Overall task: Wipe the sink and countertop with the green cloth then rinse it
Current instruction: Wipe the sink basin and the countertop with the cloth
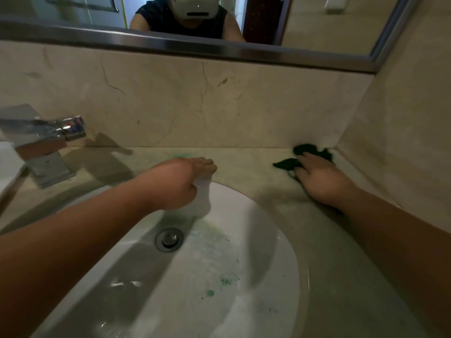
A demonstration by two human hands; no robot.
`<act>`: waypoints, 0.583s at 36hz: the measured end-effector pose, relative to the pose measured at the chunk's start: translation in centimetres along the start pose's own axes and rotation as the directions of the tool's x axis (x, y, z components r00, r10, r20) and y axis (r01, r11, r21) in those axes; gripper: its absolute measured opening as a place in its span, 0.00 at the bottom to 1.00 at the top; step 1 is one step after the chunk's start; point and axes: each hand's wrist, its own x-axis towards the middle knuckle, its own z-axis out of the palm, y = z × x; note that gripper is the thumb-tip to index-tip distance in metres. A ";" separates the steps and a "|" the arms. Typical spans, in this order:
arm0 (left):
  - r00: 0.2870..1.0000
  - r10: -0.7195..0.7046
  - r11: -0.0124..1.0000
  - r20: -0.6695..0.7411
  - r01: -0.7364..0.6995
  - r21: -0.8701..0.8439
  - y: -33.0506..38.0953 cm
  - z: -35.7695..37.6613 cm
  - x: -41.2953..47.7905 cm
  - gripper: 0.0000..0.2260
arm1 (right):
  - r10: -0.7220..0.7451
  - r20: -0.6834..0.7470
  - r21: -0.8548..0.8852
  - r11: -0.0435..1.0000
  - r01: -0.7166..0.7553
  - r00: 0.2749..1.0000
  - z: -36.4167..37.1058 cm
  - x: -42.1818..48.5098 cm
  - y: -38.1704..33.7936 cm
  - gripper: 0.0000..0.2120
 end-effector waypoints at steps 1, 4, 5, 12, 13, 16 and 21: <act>1.000 0.001 1.000 -0.002 -0.001 0.003 0.1 0.0 0.0 0.38 | -0.054 0.006 0.015 0.998 0.054 0.999 0.2 -0.2 -1.6 0.25; 1.000 -0.017 1.000 -0.008 0.017 0.012 0.5 -0.2 -0.2 0.37 | -0.231 0.027 0.089 0.970 0.228 0.973 0.9 -1.8 -6.7 0.25; 1.000 -0.025 1.000 -0.001 0.025 0.012 0.7 -0.3 -0.3 0.37 | -0.282 0.039 0.122 0.953 0.276 0.959 1.0 -2.5 -8.0 0.23; 0.999 -0.033 0.999 0.003 0.033 0.033 0.9 -0.6 -0.3 0.38 | -0.375 -0.056 0.218 0.900 0.378 0.925 -2.7 -6.6 -7.5 0.16; 1.000 -0.030 0.999 0.001 0.030 0.027 0.8 -0.4 -0.3 0.38 | -0.316 -0.112 0.213 0.918 0.333 0.942 -3.6 -6.4 -5.9 0.15; 1.000 -0.021 1.000 -0.001 0.021 0.012 0.6 -0.2 -0.1 0.37 | -0.108 -0.183 0.174 0.975 0.140 0.977 -5.7 -4.8 -0.2 0.16; 1.000 -0.009 1.000 -0.004 0.009 -0.001 0.0 -0.1 0.1 0.37 | 0.088 0.054 -0.049 0.995 -0.085 0.995 -3.2 -2.7 6.5 0.24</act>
